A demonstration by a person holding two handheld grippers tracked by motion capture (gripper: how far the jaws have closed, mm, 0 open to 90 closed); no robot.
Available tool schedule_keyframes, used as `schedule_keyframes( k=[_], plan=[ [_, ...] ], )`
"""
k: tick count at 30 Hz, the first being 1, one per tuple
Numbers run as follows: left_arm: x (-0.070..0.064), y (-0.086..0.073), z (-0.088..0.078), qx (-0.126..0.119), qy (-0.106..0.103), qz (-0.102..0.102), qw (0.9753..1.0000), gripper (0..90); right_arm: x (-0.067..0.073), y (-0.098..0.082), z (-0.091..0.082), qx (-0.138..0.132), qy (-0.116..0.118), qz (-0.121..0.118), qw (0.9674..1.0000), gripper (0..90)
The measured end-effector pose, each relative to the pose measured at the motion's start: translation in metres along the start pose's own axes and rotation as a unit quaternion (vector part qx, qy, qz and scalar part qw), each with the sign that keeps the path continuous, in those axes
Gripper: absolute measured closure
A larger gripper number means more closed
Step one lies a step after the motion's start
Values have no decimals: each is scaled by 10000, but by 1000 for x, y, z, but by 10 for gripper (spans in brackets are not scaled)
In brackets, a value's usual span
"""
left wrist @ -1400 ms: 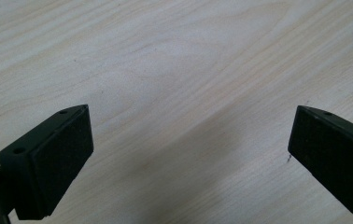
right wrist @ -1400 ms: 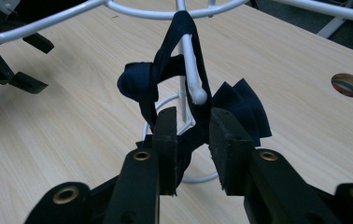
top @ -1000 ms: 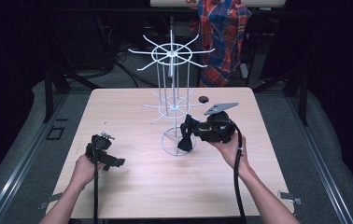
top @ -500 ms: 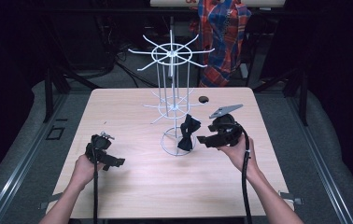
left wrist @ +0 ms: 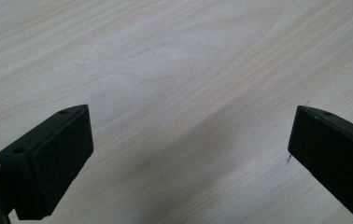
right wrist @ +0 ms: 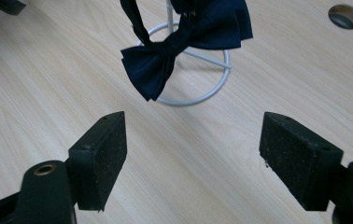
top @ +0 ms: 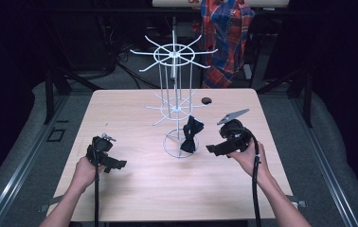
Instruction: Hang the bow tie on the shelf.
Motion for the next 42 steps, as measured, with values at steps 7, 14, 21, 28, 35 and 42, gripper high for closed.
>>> schedule_keyframes(
  k=[7, 14, 21, 28, 35, 42],
  plan=[
    [0, 0, 0, -4, 3, 7, 10000, 1, -3, -11, -3, 127, -60, 37, 9999, 195],
    [-1, 0, 0, 14, 11, 38, 10000, 1, -8, -26, -6, 237, -107, 60, 9996, 160],
    [-1, 0, 0, 14, 13, 32, 10000, 1, -13, -37, -8, 322, -278, 98, 9990, 134],
    [-2, 0, 0, 14, 5, 52, 10000, 1, -20, -54, -10, 534, -395, 176, 9976, 110],
    [-3, 0, 1, 70, -18, 98, 9999, 1, -28, -75, -5, 910, -463, 216, 9945, 105],
    [-3, -1, 2, 73, -36, 81, 9999, 1, -30, -87, 8, 1305, -517, 197, 9899, 95]
  ],
)
Point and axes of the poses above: each handheld gripper's, and its own axes: z roughly forward along the jaws, y roughly out of its top, x roughly to its left, the point moved 8 cm from there along z, roughly forward along the jaws
